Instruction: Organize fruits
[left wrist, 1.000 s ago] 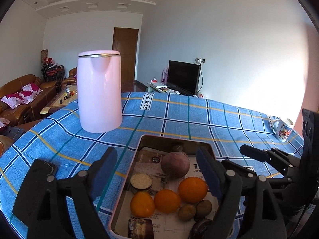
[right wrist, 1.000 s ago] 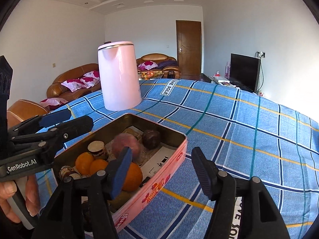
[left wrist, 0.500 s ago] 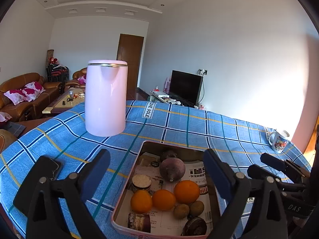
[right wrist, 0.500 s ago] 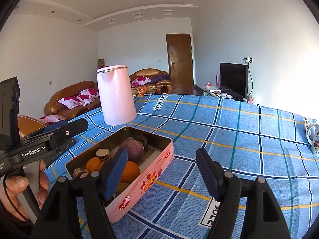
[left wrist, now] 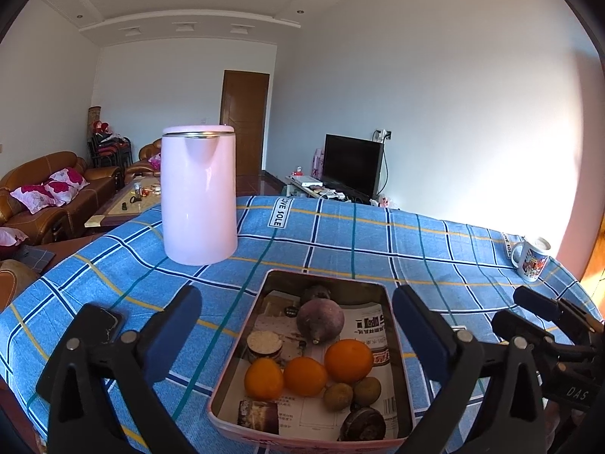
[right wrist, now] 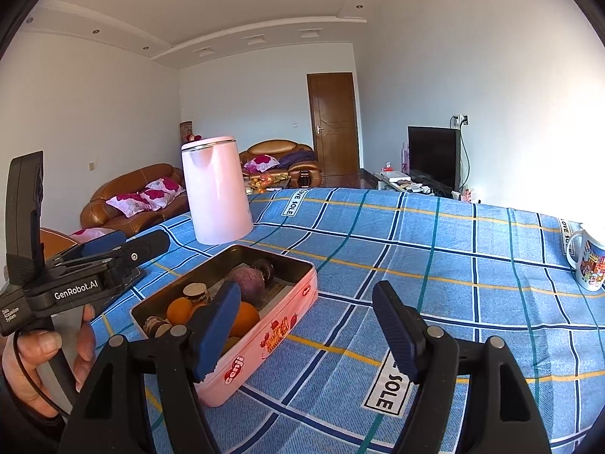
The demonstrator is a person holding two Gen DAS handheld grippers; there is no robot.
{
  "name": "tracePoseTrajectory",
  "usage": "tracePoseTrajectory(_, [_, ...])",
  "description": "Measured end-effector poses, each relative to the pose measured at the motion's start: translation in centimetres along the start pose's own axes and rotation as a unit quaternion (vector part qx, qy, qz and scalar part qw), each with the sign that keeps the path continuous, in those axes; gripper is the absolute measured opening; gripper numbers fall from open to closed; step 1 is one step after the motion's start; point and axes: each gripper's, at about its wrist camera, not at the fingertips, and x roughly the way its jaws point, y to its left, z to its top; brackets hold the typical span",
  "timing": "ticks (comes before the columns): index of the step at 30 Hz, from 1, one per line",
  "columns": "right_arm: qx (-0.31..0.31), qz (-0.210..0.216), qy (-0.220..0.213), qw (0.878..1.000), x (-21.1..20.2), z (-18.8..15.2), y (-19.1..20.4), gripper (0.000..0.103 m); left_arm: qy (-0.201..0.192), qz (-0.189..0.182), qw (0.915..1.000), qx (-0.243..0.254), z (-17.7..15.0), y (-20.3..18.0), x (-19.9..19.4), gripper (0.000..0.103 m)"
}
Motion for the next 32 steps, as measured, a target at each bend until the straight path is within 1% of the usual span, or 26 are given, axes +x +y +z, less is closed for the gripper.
tracePoseTrajectory(4, [0.003,-0.004,-0.001,1.000,-0.2,-0.3,-0.3,0.074,0.004,-0.008,0.9999,0.006,0.0,-0.5,0.0,0.103])
tracePoseTrajectory(8, [0.005,-0.006,-0.006,1.000,-0.7,-0.4,-0.6,0.075,0.013,-0.022,0.9994,0.024,-0.1,-1.3,0.1,0.103])
tracePoseTrajectory(11, [0.007,-0.008,-0.009,1.000,-1.2,-0.4,-0.8,0.075,0.008,-0.011,0.9993,0.034,-0.1,-1.8,-0.1,0.103])
tracePoseTrajectory(18, [0.012,-0.014,-0.014,1.000,-1.9,-0.6,-1.4,0.075,0.006,-0.016,0.9992,0.038,0.1,-2.3,-0.5,0.103])
tracePoseTrajectory(28, [0.019,-0.018,-0.008,1.000,-2.1,-1.3,-2.3,0.075,0.014,-0.010,0.9989,0.043,-0.3,-2.7,-0.2,0.103])
tracePoseTrajectory(32, [0.021,-0.030,-0.001,0.999,-2.5,-1.7,-3.3,0.075,0.009,-0.010,0.9989,0.045,-0.4,-2.7,-0.4,0.103])
